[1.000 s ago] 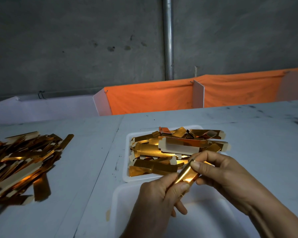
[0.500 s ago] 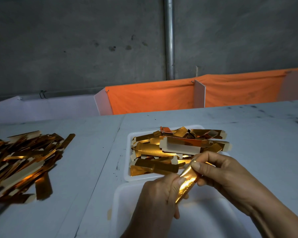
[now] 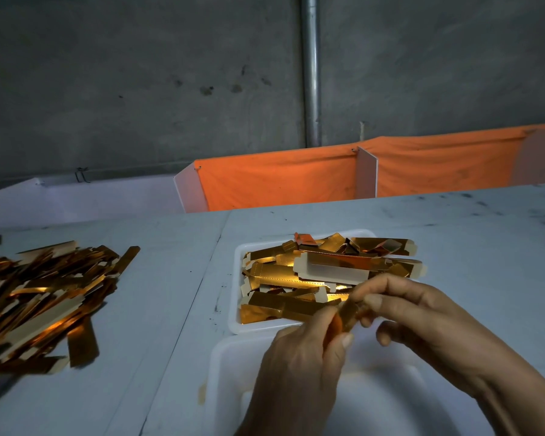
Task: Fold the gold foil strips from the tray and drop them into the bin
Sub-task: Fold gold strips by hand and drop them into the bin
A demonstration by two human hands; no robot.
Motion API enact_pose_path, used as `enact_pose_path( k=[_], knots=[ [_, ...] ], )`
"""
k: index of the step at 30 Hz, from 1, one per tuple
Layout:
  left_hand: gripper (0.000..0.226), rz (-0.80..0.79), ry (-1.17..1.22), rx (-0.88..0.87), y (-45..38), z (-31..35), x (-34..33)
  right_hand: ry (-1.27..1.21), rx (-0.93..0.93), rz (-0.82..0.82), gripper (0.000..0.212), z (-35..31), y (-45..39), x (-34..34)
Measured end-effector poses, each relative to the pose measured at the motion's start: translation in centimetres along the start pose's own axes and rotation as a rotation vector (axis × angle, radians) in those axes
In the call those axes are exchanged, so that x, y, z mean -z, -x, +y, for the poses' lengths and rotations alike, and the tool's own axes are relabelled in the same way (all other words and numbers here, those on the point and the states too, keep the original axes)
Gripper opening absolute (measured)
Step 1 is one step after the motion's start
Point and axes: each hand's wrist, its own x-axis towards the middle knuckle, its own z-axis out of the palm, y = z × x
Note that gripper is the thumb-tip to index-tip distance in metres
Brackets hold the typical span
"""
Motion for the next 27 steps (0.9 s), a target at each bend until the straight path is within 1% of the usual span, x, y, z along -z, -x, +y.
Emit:
enact_pose_path(
  k=[2, 4, 7, 9, 11, 14, 20, 23, 27],
  knots=[
    [0.043, -0.097, 0.113, 0.104, -0.3, 0.0, 0.5, -0.084, 0.009, 0.008, 0.022, 0.0, 0.0, 0.1],
    [0.034, -0.159, 0.253, 0.174, -0.4, -0.2, 1.3, -0.154, 0.018, 0.013, 0.021, 0.0, 0.0, -0.1],
    [0.034, -0.130, 0.451, 0.229, -0.3, -0.6, 1.9, -0.185, 0.024, 0.013, 0.027, 0.0, 0.0, -0.4],
    [0.036, -0.116, 0.515, 0.227, -0.3, -0.8, 2.0, -0.180, 0.028, 0.012, 0.032, -0.1, 0.0, -0.6],
    [0.037, -0.114, 0.510, 0.204, -0.4, -0.8, 2.0, -0.165, 0.040, 0.014, 0.029, -0.2, 0.0, -0.7],
    [0.042, -0.104, 0.478, 0.173, -0.5, -0.7, 1.9, -0.091, 0.052, -0.014, 0.013, -0.4, 0.1, -0.4],
    [0.049, -0.097, 0.417, 0.084, -0.5, -0.6, 2.1, -0.018, 0.087, -0.110, 0.021, -0.3, 0.5, -0.1],
    [0.049, -0.093, 0.368, 0.060, -0.4, -0.4, 2.0, 0.024, 0.105, -0.086, 0.018, -0.2, 0.4, -0.3],
    [0.045, -0.064, 0.404, 0.107, -0.4, -0.2, 2.2, 0.042, 0.119, -0.075, 0.013, -0.2, 0.4, -0.4]
  ],
)
